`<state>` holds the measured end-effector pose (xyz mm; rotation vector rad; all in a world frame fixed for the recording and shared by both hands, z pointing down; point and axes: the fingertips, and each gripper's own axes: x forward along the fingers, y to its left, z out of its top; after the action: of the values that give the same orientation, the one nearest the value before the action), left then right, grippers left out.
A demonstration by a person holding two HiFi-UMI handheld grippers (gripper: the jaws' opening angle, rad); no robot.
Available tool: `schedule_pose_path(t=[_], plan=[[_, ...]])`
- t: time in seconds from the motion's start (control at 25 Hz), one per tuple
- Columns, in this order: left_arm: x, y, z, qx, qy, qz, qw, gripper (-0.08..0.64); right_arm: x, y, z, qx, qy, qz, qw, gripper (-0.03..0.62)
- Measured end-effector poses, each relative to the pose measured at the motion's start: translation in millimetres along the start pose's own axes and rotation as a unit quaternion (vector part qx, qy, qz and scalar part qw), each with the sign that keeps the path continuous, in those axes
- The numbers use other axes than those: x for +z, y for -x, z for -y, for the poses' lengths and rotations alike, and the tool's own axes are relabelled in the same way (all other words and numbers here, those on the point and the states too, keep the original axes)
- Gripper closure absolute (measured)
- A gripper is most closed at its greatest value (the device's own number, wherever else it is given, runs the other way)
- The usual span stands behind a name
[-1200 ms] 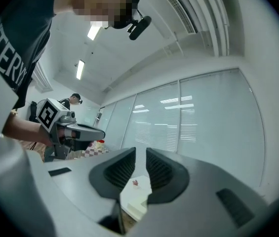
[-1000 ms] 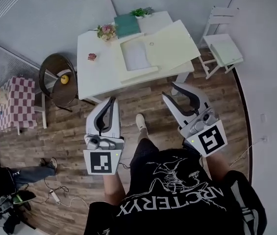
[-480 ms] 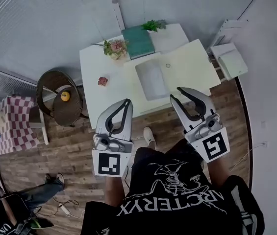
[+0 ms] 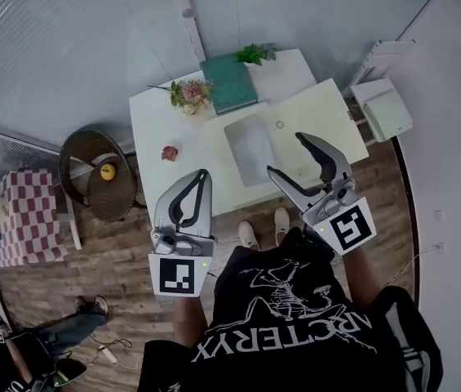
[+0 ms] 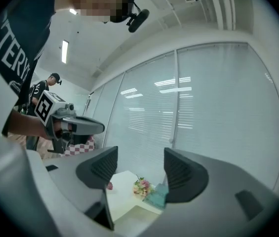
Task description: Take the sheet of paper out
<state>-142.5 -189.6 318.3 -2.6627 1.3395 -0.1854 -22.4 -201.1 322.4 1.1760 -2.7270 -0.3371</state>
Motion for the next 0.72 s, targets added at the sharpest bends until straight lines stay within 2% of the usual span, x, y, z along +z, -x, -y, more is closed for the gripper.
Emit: schedule_pose_path(t=[0.08,0.16,0.24,0.28,0.36,0.44,0.52,0.6,0.64,0.68,0.72], plan=[[0.1,-2.2,-1.5,0.01,0.005,-0.005,0.9999,0.548,-25.5,-8.6,7.3,0.017,-0.043,-0.02,0.999,0.284],[0.7,-3.8,-3.8,0.024,0.007,-0.007,0.9997,0.548,-61.8,-19.7,16.6,0.037,-0.117,-0.034,0.992,0.244],[-2.8,-3.0,-4.8,0.042,0.007,-0.016,0.999,0.548,-116.8,-29.2,23.6,0.06,-0.196,-0.069,0.976,0.229],[-6.5,-1.3,-4.6,0.05,0.008,-0.026,0.9984,0.548,-148.5,-33.2,25.0,0.072,-0.236,-0.095,0.965,0.225],[-14.1,3.5,-6.1,0.067,0.01,-0.047,0.9966,0.548,-209.8,-41.1,24.0,0.102,-0.313,-0.151,0.932,0.218],[-18.9,11.2,-9.6,0.087,0.014,-0.066,0.9939,0.548,-264.0,-46.1,15.4,0.143,-0.376,-0.211,0.891,0.218],[-20.6,20.2,-12.3,0.106,0.016,-0.077,0.9912,0.548,-314.4,-43.8,-2.5,0.198,-0.415,-0.29,0.839,0.218],[-19.3,26.4,-12.1,0.123,0.01,-0.079,0.9892,0.548,-355.0,-38.0,-20.4,0.245,-0.452,-0.362,0.778,0.218],[-17.4,28.0,-11.1,0.13,0.004,-0.077,0.9886,0.548,-369.8,-37.4,-25.2,0.256,-0.466,-0.383,0.756,0.218],[-16.3,29.5,-9.7,0.137,0.0,-0.076,0.9877,0.548,-382.6,-38.8,-27.3,0.257,-0.476,-0.395,0.743,0.218],[-16.9,31.4,-7.9,0.144,-0.001,-0.079,0.9865,0.548,-394.0,-41.6,-27.8,0.252,-0.482,-0.403,0.736,0.218]])
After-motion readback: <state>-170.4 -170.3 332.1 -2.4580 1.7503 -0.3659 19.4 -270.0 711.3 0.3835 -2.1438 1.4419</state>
